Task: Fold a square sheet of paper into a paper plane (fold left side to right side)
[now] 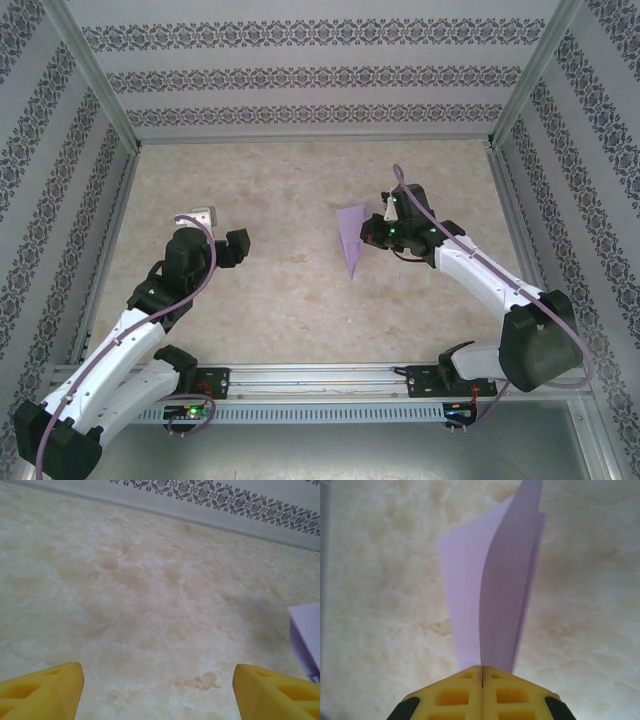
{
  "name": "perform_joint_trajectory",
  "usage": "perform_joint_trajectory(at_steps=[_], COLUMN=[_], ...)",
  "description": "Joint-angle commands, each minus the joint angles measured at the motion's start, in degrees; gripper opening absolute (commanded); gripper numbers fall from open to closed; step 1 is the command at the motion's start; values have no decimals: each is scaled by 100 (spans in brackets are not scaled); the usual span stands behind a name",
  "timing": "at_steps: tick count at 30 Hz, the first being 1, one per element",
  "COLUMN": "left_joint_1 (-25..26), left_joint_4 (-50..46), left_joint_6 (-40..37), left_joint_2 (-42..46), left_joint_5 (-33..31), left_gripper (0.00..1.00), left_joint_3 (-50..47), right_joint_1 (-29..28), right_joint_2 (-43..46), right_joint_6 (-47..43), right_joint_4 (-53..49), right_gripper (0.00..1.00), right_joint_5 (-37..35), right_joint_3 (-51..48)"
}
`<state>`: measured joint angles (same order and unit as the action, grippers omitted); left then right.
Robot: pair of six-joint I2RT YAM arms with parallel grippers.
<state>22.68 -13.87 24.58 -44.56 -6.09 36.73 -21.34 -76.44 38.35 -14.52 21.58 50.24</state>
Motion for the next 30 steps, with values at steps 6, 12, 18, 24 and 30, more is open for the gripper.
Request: perform_joint_trajectory(at_steps=[6,12,18,24,30], left_joint_1=[-139,-170,-195,-245,-278], left_joint_4=[-47,92,218,191,170], left_joint_6=[37,113,126,134,114], left_joint_2=[-33,-317,-505,-538,-546], left_joint_5=[367,631,819,924,962], left_gripper=[79,79,79,79,79], left_joint_3=[200,177,133,80,52], right_joint_1=[480,199,-457,-661,-644], right_joint_2=[-68,-856,-1975,-2942,-3105], right_joint_6=[1029,1554,1557,1520,1430], right_joint_4=[3045,4405,4886,5188,5174], right_gripper=[0,0,0,0,0], right_joint_5=[2251,2382,2051,1781,1626], right_joint_3=[-1148,-1410,-1078,-871,-976])
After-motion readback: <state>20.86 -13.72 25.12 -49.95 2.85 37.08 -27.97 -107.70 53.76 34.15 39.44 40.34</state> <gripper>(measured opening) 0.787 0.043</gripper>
